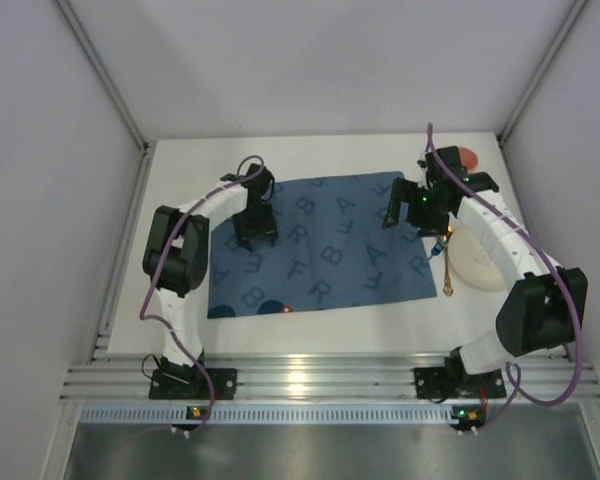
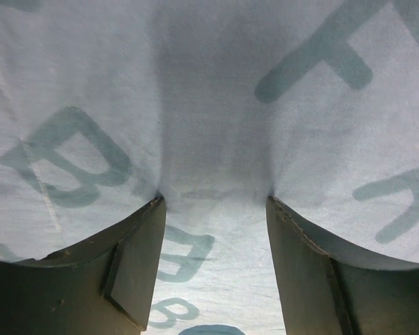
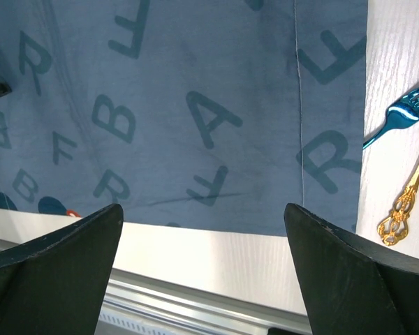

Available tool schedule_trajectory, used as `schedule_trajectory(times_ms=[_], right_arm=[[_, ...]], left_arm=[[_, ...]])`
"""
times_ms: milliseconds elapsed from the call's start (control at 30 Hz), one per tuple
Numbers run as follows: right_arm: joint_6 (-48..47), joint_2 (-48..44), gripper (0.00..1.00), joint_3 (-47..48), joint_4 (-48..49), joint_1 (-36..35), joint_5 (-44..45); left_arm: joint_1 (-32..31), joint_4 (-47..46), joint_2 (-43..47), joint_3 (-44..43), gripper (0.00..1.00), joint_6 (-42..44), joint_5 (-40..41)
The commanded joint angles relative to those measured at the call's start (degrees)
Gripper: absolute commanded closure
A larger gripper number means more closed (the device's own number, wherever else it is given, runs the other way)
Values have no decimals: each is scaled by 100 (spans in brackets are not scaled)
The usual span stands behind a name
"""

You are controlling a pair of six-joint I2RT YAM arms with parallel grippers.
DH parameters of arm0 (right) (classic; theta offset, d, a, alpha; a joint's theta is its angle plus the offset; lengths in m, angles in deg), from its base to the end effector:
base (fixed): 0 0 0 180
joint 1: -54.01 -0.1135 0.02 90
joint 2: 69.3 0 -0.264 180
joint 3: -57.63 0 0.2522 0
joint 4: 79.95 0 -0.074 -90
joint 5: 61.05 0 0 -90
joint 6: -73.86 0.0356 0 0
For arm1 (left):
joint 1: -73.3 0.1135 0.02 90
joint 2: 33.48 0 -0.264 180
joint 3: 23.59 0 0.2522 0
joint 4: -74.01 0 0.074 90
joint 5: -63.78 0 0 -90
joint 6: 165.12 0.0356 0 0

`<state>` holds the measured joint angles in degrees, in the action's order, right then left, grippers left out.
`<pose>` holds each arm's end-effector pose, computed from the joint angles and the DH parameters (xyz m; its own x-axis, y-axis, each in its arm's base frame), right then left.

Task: Set the dinner table for one person

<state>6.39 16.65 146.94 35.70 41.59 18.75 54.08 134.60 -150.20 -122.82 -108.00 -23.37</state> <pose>0.2975 0.0720 0.2963 -0.9021 0.1875 -0.3886 0.0543 0.9428 0.3289 0.3801 -0.1306 0.1663 -0.9491 -0.2433 -0.1999 -0.2336 0.9697 -0.0713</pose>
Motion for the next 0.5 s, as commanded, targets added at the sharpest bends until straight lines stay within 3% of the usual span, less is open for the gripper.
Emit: schedule_trajectory(times_ms=[0, 200, 467], right_arm=[[-125, 9, 0, 127, 58, 100, -44], [-240, -43, 0, 197, -83, 161, 35], [129, -281, 0, -356, -399, 398, 1124]], left_arm=[[59, 256, -183, -425, 34, 141, 390], [121, 555, -711, -1410, 34, 414, 427], [129, 398, -798, -1437, 32, 625, 409]])
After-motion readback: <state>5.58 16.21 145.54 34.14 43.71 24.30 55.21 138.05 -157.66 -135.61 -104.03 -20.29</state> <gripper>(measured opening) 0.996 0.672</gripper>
